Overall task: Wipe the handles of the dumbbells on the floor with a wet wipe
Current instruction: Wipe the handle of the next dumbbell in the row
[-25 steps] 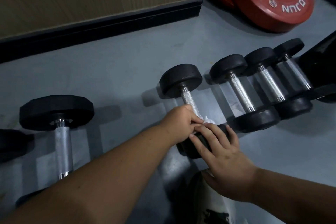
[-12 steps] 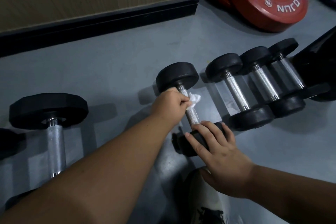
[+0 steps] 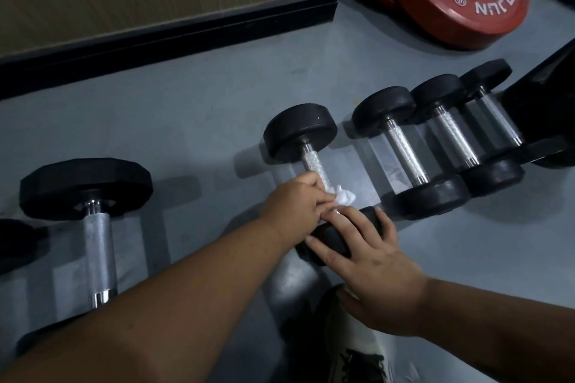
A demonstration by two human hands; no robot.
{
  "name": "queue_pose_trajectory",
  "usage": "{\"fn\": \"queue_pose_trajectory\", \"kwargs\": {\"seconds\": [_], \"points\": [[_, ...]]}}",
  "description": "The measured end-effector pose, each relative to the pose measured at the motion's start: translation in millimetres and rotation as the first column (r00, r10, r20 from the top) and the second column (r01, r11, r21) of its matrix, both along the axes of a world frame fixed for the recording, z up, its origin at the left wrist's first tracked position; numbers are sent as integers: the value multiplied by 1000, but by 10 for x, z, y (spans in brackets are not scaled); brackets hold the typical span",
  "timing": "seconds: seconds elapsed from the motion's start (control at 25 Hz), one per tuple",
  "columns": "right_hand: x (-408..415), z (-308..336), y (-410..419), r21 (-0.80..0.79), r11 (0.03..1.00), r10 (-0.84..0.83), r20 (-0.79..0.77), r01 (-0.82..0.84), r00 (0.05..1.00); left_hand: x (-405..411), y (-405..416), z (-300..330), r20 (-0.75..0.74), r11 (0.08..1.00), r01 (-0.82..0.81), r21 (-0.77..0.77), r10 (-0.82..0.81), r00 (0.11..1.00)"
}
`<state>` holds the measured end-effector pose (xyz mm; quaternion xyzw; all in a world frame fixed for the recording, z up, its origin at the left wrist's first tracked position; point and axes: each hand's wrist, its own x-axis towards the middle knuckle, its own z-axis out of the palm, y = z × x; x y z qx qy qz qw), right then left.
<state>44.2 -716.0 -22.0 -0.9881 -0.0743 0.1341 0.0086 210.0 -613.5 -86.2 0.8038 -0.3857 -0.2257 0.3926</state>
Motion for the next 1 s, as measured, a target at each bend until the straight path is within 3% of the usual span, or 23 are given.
{"fn": "queue_pose_trajectory", "kwargs": {"seconds": [0.16, 0.44, 0.6, 0.72, 0.84, 1.0], "points": [[19, 18, 19, 4, 1000, 11, 8, -11, 1000, 34, 85, 43, 6, 997, 69, 31, -69, 998], [11, 21, 12, 24, 1000, -9, 21, 8, 1000, 259, -139, 80, 94, 951, -308, -26, 309, 946], [-3, 1, 17, 34, 999, -14, 46, 13, 999, 275, -242, 91, 103, 926, -377, -4, 375, 921], [-16, -13, -21, 52, 998, -27, 82, 23, 996, 206, -214, 38, 88, 937, -343, -64, 347, 934], [-12, -71, -43, 79, 997, -31, 132, 21, 991, 98, -152, -12, 54, 975, -213, -64, 216, 975], [11, -108, -7, 119, 992, -55, 172, 34, 983, -62, -30, 15, -85, 993, -109, -48, 104, 991]]}}
